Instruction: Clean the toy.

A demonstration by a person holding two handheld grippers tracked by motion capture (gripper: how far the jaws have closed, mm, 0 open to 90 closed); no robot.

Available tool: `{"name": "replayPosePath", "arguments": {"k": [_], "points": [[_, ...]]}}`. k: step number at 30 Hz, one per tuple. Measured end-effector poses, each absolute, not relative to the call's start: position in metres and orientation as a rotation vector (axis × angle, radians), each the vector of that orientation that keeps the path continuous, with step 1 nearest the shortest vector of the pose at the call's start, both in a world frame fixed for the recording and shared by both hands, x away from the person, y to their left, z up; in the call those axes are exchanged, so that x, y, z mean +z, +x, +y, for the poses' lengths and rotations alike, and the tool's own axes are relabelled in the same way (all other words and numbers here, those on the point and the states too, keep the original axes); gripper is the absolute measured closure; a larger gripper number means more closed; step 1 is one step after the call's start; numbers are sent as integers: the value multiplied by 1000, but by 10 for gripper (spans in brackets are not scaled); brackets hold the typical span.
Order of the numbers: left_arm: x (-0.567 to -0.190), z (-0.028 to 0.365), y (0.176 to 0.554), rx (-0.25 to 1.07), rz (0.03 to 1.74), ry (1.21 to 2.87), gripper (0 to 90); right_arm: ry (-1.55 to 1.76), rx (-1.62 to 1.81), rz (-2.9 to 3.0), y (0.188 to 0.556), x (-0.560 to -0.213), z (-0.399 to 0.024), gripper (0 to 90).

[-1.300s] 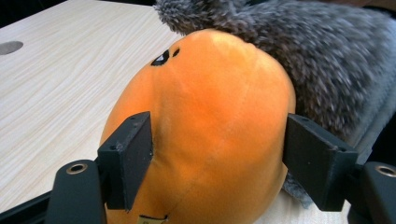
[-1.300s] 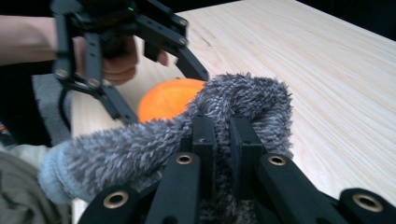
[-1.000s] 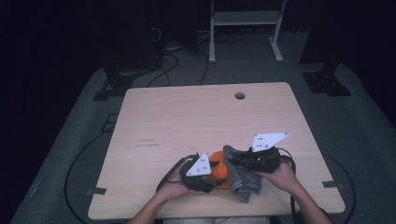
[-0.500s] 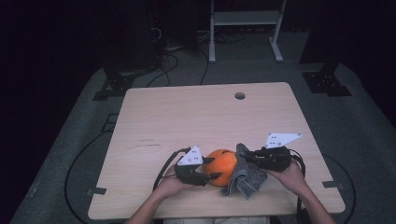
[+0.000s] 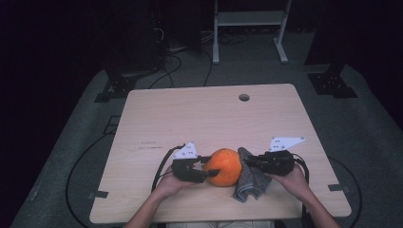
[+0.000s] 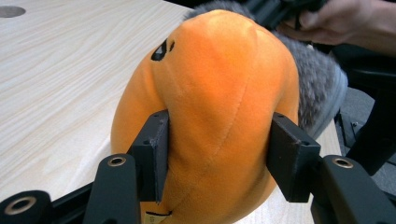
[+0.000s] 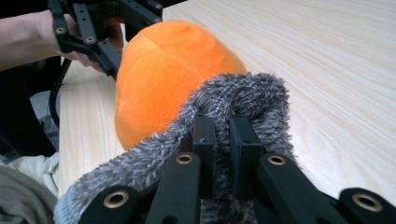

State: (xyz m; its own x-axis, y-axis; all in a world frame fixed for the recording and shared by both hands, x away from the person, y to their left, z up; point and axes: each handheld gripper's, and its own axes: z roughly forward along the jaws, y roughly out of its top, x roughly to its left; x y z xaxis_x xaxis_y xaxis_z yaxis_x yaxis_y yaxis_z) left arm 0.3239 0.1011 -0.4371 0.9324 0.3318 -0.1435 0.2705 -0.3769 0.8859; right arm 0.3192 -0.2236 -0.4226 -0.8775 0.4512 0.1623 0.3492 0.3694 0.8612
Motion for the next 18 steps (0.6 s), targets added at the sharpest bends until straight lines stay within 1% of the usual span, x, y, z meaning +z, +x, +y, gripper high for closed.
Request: {"name": "replayPosePath", "arguments": {"k": [6,9,12,14,15,16,18], "points": [[-438,99,327,45,476,1953,460,641,1595,2496,301,-413,-215,824],[-437,92,323,64,454,1964,474,544,1615,2483,292,-402,-198,824],[-434,90,320,72,425,1976,467,514,1556,2454,293,-396,-189,824],[-434,93,321,32,412,1967,429,534,1554,2461,299,-398,-192,824],[-435,94,323,11,406,1957,390,550,1557,2464,300,-399,-195,823],[-436,95,324,10,404,1950,364,555,1550,2458,302,-400,-197,823],[-437,92,326,48,409,1952,305,584,1550,2445,303,-403,-203,822]]}}
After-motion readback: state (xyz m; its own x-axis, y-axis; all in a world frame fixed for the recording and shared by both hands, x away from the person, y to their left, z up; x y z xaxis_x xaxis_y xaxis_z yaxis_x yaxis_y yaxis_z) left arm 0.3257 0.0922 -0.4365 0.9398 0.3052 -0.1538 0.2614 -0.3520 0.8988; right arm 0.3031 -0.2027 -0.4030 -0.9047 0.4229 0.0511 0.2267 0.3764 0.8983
